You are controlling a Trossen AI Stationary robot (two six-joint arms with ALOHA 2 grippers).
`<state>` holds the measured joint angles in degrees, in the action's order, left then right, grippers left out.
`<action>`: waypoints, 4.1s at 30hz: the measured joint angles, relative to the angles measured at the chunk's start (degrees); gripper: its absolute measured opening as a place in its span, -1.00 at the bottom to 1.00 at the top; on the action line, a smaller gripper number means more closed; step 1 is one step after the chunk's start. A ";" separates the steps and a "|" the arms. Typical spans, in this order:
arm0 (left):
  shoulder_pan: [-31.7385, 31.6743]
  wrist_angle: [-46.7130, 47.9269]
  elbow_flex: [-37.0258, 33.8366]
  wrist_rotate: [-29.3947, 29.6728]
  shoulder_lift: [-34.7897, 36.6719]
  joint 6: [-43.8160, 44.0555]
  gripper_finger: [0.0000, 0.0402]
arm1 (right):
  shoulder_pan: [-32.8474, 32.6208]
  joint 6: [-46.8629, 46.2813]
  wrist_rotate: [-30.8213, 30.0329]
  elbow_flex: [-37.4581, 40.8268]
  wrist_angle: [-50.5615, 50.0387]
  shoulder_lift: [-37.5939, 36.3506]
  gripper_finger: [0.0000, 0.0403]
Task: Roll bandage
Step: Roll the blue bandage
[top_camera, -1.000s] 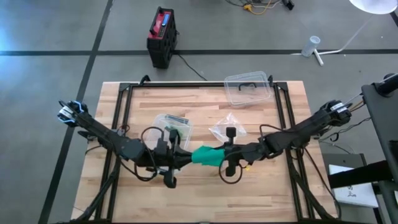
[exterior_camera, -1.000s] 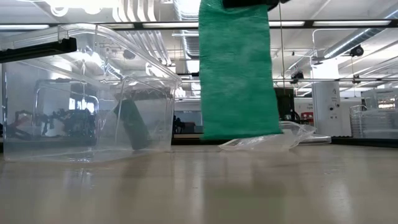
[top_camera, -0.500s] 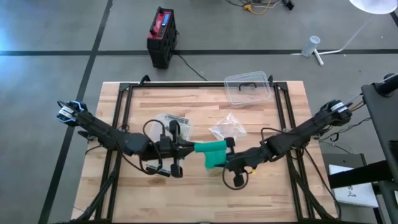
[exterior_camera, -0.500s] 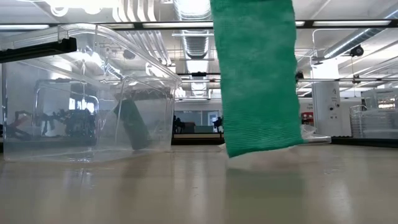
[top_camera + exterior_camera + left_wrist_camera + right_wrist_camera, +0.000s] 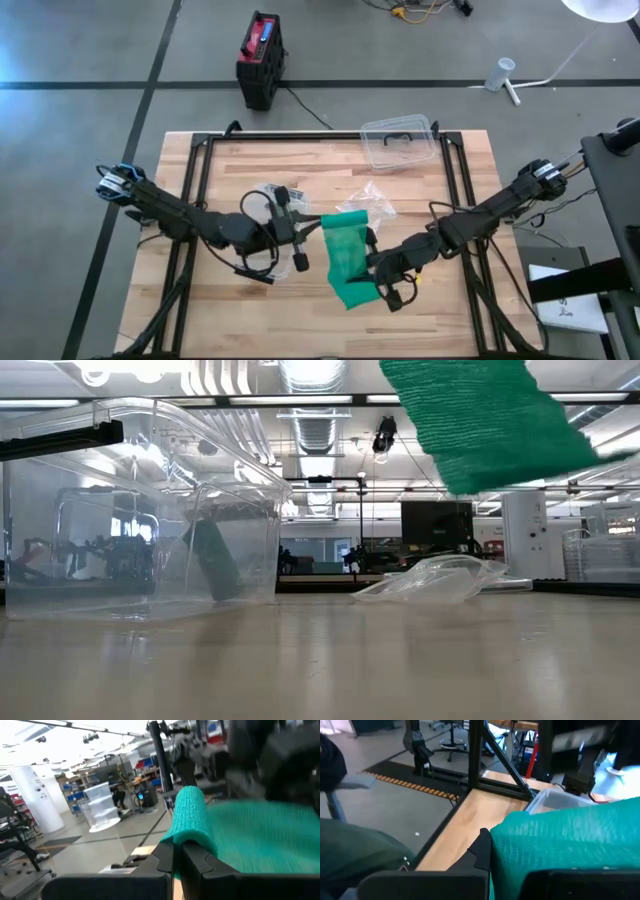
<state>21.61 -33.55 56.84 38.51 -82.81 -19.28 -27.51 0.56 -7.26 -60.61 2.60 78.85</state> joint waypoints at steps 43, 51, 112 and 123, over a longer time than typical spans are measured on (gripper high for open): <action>1.20 2.96 -2.11 10.34 1.29 -9.29 -1.00 | -3.21 -12.70 -5.58 -0.73 16.42 0.32 -1.00; 1.13 2.48 -4.58 10.76 0.96 -3.87 -1.00 | -3.02 -10.35 -5.36 -3.40 16.48 -0.42 -1.00; 7.54 18.13 -4.11 10.42 -6.95 6.07 -1.00 | 13.28 -35.42 -26.96 -4.73 20.38 1.10 0.53; 7.58 16.14 -4.07 4.76 -8.34 3.75 -1.00 | 17.37 -48.83 -17.20 -4.73 9.68 6.36 0.53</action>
<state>29.19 -17.41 52.77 43.27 -91.15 -15.53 -10.14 -48.27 -24.47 -65.34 12.28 85.20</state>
